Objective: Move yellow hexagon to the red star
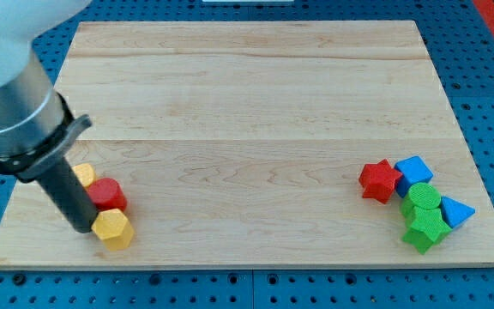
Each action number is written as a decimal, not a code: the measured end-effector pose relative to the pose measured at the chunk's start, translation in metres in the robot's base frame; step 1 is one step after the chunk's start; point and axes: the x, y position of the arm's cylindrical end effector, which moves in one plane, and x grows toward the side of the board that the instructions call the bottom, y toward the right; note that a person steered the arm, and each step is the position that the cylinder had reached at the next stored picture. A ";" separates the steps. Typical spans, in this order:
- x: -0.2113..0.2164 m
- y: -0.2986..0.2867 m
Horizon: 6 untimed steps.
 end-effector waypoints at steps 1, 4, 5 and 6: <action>0.000 0.021; 0.010 -0.011; 0.011 -0.008; 0.011 0.017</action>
